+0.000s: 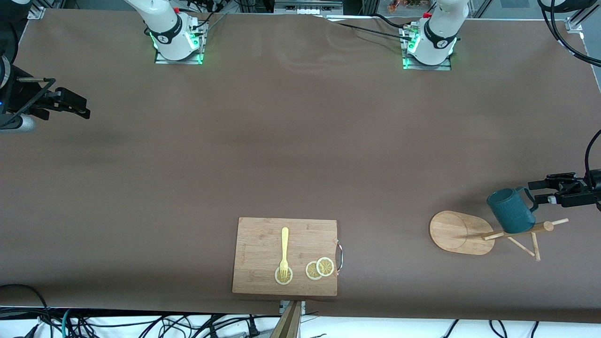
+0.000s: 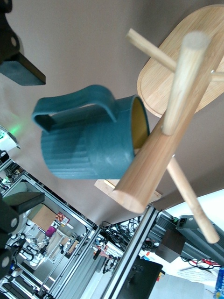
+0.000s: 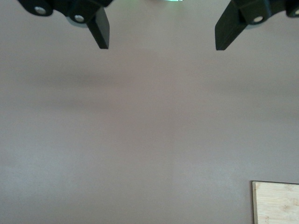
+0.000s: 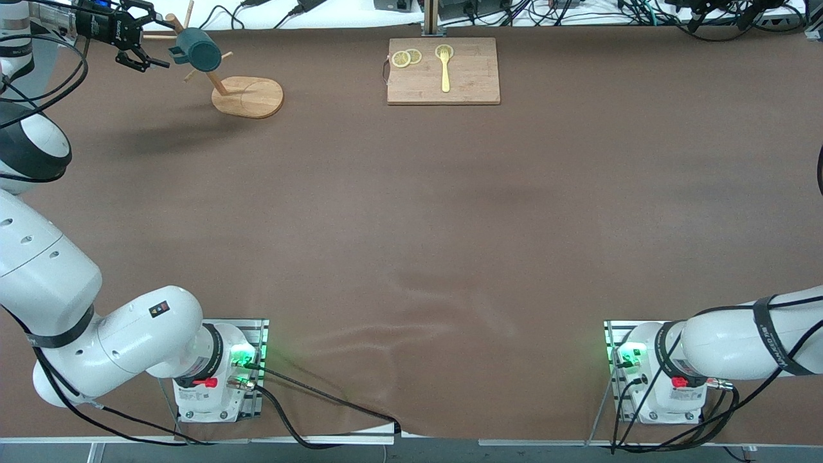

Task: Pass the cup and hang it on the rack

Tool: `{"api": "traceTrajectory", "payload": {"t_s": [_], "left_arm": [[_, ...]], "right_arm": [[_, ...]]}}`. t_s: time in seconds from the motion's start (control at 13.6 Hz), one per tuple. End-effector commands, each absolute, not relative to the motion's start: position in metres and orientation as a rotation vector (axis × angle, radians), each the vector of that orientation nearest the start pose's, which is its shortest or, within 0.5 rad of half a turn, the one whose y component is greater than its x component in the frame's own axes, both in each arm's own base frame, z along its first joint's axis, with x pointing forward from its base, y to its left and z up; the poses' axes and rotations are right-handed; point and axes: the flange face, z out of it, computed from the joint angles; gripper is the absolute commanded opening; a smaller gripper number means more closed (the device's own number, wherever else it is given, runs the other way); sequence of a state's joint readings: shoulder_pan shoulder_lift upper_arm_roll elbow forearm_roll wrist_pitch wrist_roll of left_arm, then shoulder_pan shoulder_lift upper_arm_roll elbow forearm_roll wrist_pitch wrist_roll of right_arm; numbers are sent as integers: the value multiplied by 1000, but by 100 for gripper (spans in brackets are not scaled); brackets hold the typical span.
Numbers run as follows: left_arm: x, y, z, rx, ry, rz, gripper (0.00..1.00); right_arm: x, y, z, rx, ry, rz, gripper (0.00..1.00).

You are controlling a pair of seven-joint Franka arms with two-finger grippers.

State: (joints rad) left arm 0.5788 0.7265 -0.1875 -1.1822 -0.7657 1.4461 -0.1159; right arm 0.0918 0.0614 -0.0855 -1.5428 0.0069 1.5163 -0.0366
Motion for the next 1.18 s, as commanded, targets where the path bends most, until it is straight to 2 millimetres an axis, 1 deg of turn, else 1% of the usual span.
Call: {"api": "traceTrajectory", "payload": {"t_s": [0.0, 0.07, 0.15, 0.22, 0.29, 0.37, 0.44, 0.51, 0.66, 0.74, 0.81, 0.88, 0.96, 1.03, 1.1], "left_arm": [[669, 220, 412, 2243, 546, -324, 100], [667, 206, 426, 2340, 458, -312, 100], [663, 196, 435, 2461, 354, -309, 100], [656, 189, 439, 2573, 240, -314, 100], [651, 182, 446, 2646, 176, -311, 100], [648, 172, 454, 2703, 153, -309, 100], [645, 159, 460, 2762, 120, -324, 100], [645, 137, 471, 2837, 62, -326, 100], [641, 87, 490, 2999, -72, -339, 100], [638, 66, 499, 3043, -124, -329, 100], [632, 39, 509, 3081, -195, -317, 100], [626, 23, 525, 3111, -237, -283, 100], [623, 11, 538, 3128, -269, -250, 100], [623, -7, 547, 3138, -320, -220, 100], [621, -21, 552, 3149, -362, -207, 100]], "right_arm": [[563, 6, 606, -3115, -77, 135, 100], [563, 6, 606, -3115, -77, 135, 100], [563, 6, 606, -3115, -77, 135, 100], [563, 6, 606, -3115, -77, 133, 100], [563, 5, 606, -3117, -77, 135, 100], [562, 6, 605, -3115, -80, 140, 100], [562, 5, 605, -3116, -80, 138, 100], [562, 4, 605, -3118, -87, 138, 100], [562, 5, 605, -3119, -89, 138, 100], [563, 5, 606, -3119, -89, 136, 100], [563, 6, 606, -3121, -92, 131, 100], [563, 10, 607, -3122, -101, 126, 100], [562, 19, 607, -3126, -120, 127, 100], [562, 23, 608, -3129, -128, 125, 100], [562, 23, 607, -3129, -125, 127, 100]]}}
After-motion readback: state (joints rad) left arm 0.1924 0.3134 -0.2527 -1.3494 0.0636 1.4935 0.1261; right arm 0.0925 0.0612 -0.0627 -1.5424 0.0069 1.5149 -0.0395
